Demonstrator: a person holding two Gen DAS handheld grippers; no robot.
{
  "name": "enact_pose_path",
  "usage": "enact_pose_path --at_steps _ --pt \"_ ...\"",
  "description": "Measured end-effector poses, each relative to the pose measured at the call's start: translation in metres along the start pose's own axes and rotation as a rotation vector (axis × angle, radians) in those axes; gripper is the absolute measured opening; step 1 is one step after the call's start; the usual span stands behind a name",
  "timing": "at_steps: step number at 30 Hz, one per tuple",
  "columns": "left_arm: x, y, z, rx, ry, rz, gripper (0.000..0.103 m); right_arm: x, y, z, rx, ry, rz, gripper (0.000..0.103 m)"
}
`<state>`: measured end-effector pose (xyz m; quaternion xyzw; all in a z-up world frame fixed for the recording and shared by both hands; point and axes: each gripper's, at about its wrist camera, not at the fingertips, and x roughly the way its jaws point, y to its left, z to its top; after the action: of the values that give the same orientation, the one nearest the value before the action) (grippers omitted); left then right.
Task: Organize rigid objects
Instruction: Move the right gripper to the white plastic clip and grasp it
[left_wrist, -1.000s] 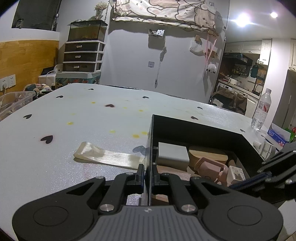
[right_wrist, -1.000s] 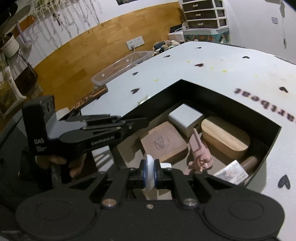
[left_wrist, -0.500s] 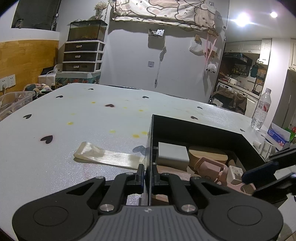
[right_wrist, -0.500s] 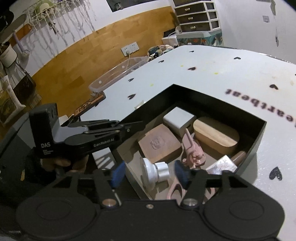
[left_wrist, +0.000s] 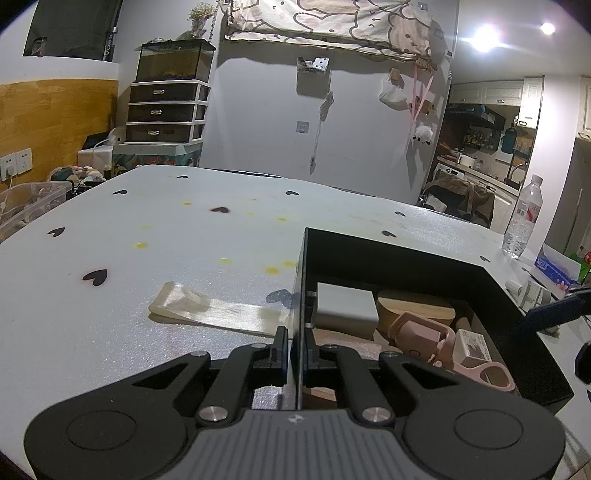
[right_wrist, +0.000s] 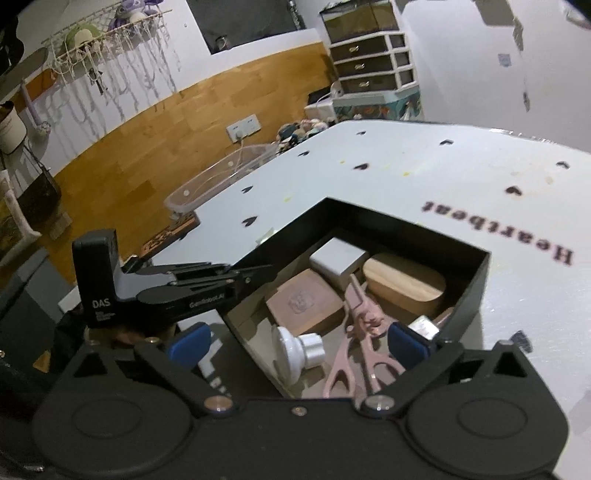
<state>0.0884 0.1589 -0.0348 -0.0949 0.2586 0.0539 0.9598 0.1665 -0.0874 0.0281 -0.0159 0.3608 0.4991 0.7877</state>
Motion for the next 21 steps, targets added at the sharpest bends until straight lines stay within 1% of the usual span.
enact_pose_path --at_steps 4,7,9,14,21 --pt "0.0 0.001 0.0 0.002 -0.001 0.002 0.007 -0.009 -0.002 -0.002 0.006 -0.039 -0.02 0.103" --pt "0.0 0.002 -0.001 0.002 -0.001 0.004 0.007 -0.019 -0.004 -0.005 0.003 -0.084 -0.06 0.103" --pt "-0.001 0.003 -0.001 0.002 -0.003 0.005 0.007 -0.027 -0.008 -0.007 0.012 -0.124 -0.103 0.103" --pt "-0.005 0.003 -0.001 0.005 -0.003 0.013 0.007 -0.046 -0.03 -0.014 0.09 -0.184 -0.195 0.103" --pt "-0.008 -0.002 0.0 0.007 -0.004 0.023 0.007 -0.07 -0.063 -0.038 0.193 -0.218 -0.299 0.103"
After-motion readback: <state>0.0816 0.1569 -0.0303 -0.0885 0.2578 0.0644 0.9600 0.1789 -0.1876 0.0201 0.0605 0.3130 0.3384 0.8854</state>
